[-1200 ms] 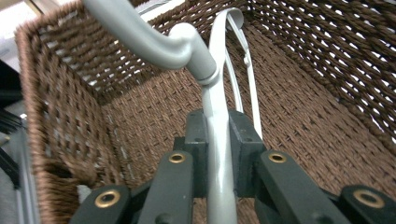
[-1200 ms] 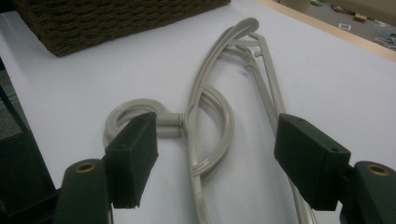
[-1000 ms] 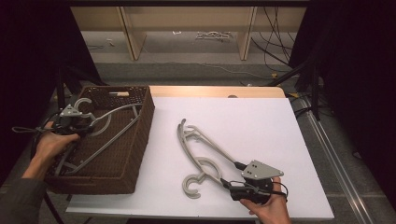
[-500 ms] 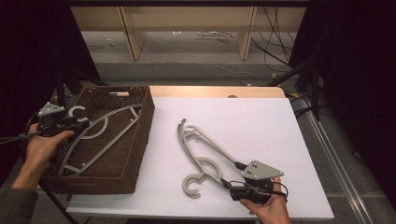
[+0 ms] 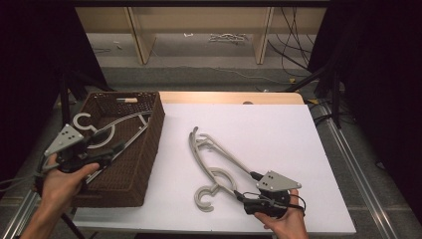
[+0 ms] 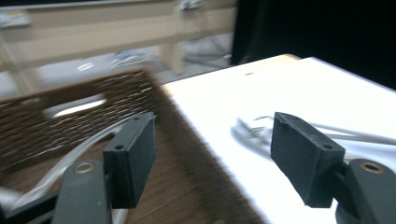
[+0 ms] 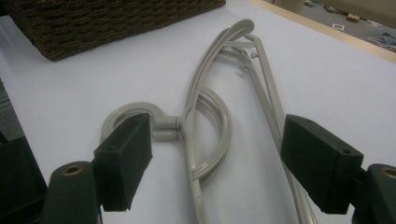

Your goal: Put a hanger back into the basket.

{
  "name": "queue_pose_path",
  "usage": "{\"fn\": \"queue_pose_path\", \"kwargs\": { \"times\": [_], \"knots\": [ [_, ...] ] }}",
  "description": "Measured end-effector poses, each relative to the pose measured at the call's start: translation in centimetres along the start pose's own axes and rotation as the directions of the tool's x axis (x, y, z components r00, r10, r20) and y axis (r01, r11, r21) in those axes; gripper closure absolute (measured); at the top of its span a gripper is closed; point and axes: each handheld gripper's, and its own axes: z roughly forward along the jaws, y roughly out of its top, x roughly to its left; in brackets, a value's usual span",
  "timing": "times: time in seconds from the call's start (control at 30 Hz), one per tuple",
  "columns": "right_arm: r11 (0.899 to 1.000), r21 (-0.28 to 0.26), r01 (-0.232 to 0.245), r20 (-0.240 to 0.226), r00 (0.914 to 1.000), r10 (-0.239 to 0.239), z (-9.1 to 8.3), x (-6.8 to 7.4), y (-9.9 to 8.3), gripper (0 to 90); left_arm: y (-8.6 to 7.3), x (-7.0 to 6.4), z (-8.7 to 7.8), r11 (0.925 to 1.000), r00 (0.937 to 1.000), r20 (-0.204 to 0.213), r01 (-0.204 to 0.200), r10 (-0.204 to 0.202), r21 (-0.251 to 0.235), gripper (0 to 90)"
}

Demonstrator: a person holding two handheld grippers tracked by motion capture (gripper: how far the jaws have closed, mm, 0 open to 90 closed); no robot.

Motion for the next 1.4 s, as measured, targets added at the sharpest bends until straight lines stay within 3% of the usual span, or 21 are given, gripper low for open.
{"fn": "queue_pose_path", "kwargs": {
  "times": [0.03, 0.07, 0.13, 0.17, 0.2, 0.3, 0.33, 0.4, 0.43, 0.47, 0.57, 0.67, 0.9, 0.93, 1.0, 1.17, 1.27, 1.37, 1.4],
  "knots": [
    [1.000, -0.007, 0.001, 0.009, 1.0000, -0.001, 0.0, 0.0, 0.0, 25.9, -0.1, -1.3, 0.3, 0.9998, 0.9993, 0.036, -0.012, 0.012, -0.013, 29.9],
    [1.000, -0.006, 0.000, 0.010, 1.0000, 0.000, 0.0, 0.0, 0.0, 25.7, -0.1, -1.3, 0.3, 0.9998, 0.9993, 0.036, -0.012, 0.012, -0.013, 28.9],
    [1.000, -0.006, -0.001, 0.010, 0.9999, 0.001, 0.1, -0.1, -0.1, 25.3, -0.2, -3.0, 0.8, 0.9992, 0.9966, 0.080, -0.017, 0.020, -0.037, 26.9],
    [1.000, -0.006, -0.001, 0.010, 0.9999, 0.001, 0.1, -0.1, -0.1, 25.3, -0.2, -3.0, 0.8, 0.9992, 0.9966, 0.080, -0.017, 0.020, -0.037, 25.5],
    [1.000, -0.005, -0.002, 0.005, 1.0000, 0.002, 0.2, -0.1, -0.1, 25.3, -0.4, -4.0, 1.1, 0.9988, 0.9938, 0.108, -0.023, 0.027, -0.043, 24.9],
    [1.000, -0.002, -0.004, 0.000, 1.0000, 0.004, 0.2, 0.0, -0.2, 25.1, -0.7, -4.9, 1.5, 0.9979, 0.9902, 0.135, -0.025, 0.033, -0.060, 23.7],
    [1.000, -0.007, 0.001, 0.005, 1.0000, -0.001, 0.3, 0.1, -0.2, 25.1, -1.1, -5.7, 2.1, 0.9966, 0.9856, 0.157, -0.052, 0.061, -0.064, 23.4],
    [1.000, -0.004, 0.001, 0.002, 1.0000, -0.001, 0.3, 0.1, -0.2, 25.1, -1.4, -6.2, 2.3, 0.9968, 0.9840, 0.170, -0.042, 0.053, -0.067, 23.2],
    [1.000, 0.001, -0.002, -0.002, 1.0000, 0.002, 0.4, 0.1, -0.3, 25.0, -1.8, -6.6, 2.6, 0.9976, 0.9800, 0.194, -0.031, 0.042, -0.063, 22.5],
    [1.000, 0.008, -0.003, -0.009, 1.0000, 0.003, 0.4, 0.1, -0.3, 24.9, -2.1, -7.2, 2.8, 0.9988, 0.9742, 0.225, 0.005, 0.007, -0.049, 21.2],
    [1.000, 0.009, 0.001, -0.010, 0.9999, -0.001, 0.6, 0.1, -0.5, 24.9, -2.9, -8.1, 3.3, 0.9991, 0.9678, 0.251, -0.007, 0.017, -0.042, 20.7],
    [1.000, 0.013, -0.005, -0.022, 0.9997, 0.006, 0.6, 0.0, -0.5, 24.9, -3.4, -8.7, 3.5, 0.9982, 0.9660, 0.258, 0.008, 0.007, -0.059, 20.2],
    [1.000, 0.008, -0.013, -0.021, 0.9997, 0.013, 0.5, -0.1, -0.6, 25.0, -4.7, -9.0, 3.8, 0.9944, 0.9658, 0.253, -0.030, 0.055, -0.101, 19.3],
    [1.000, 0.008, -0.013, -0.021, 0.9997, 0.013, 0.5, -0.1, -0.6, 25.0, -5.2, -9.2, 3.8, 0.9925, 0.9665, 0.246, -0.045, 0.072, -0.114, 19.3],
    [1.000, 0.011, -0.011, -0.017, 0.9998, 0.011, 0.6, 0.0, -0.6, 25.0, -5.7, -9.3, 3.7, 0.9867, 0.9660, 0.219, -0.114, 0.138, -0.115, 19.2],
    [1.000, 0.010, -0.006, -0.018, 0.9998, 0.006, 0.6, 0.2, -0.6, 24.7, -7.1, -9.6, 4.1, 0.9898, 0.9670, 0.217, -0.119, 0.133, -0.079, 19.1],
    [1.000, 0.012, 0.000, -0.017, 0.9999, 0.001, 0.7, 0.1, -0.7, 24.5, -7.7, -9.6, 4.4, 0.9950, 0.9681, 0.233, -0.080, 0.092, -0.060, 18.4],
    [1.000, 0.030, -0.001, -0.031, 0.9995, 0.002, 0.9, 0.2, -0.8, 24.1, -7.7, -9.8, 4.5, 0.9944, 0.9660, 0.240, -0.082, 0.096, -0.067, 18.2],
    [0.999, 0.036, -0.004, -0.034, 0.9994, 0.005, 1.0, 0.2, -0.9, 23.8, -7.7, -9.8, 4.5, 0.9927, 0.9620, 0.249, -0.097, 0.112, -0.072, 18.2]
  ]
}}
